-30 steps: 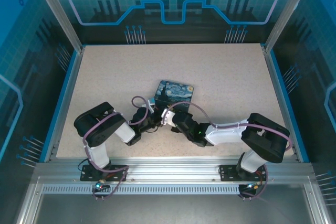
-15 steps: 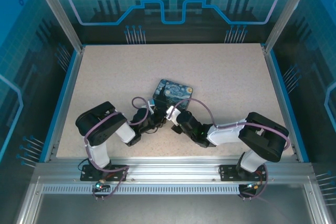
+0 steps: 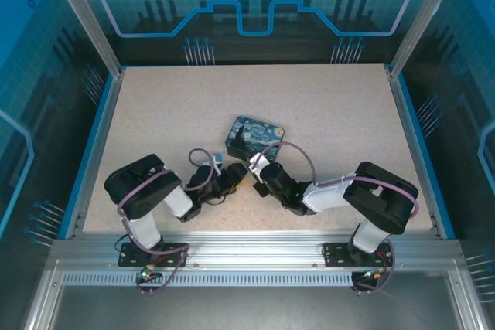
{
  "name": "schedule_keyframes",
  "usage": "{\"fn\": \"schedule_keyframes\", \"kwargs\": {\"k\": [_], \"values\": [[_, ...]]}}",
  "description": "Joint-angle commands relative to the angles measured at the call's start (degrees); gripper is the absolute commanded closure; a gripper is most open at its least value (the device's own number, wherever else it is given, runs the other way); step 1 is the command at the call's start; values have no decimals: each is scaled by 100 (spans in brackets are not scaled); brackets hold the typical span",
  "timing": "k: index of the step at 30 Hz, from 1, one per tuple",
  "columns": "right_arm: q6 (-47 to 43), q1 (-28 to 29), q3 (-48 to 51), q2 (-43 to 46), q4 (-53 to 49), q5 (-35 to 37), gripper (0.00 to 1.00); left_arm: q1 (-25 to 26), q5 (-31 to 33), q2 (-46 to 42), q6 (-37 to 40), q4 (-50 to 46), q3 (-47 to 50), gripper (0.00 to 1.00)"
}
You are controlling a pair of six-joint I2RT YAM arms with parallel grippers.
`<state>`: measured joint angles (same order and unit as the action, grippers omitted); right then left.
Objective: Unlock the padlock with the key
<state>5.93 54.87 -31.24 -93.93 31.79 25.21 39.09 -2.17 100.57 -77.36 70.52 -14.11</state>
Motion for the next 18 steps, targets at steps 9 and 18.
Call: {"fn": "schedule_keyframes", "kwargs": {"k": [9, 18], "values": [[1735, -430, 481, 165, 923, -1305, 100, -329, 311, -2083, 1176, -2540, 7, 47], [3113, -1016, 802, 121, 1334, -2211, 100, -773, 987, -4505, 2804, -6248, -884, 27]]}}
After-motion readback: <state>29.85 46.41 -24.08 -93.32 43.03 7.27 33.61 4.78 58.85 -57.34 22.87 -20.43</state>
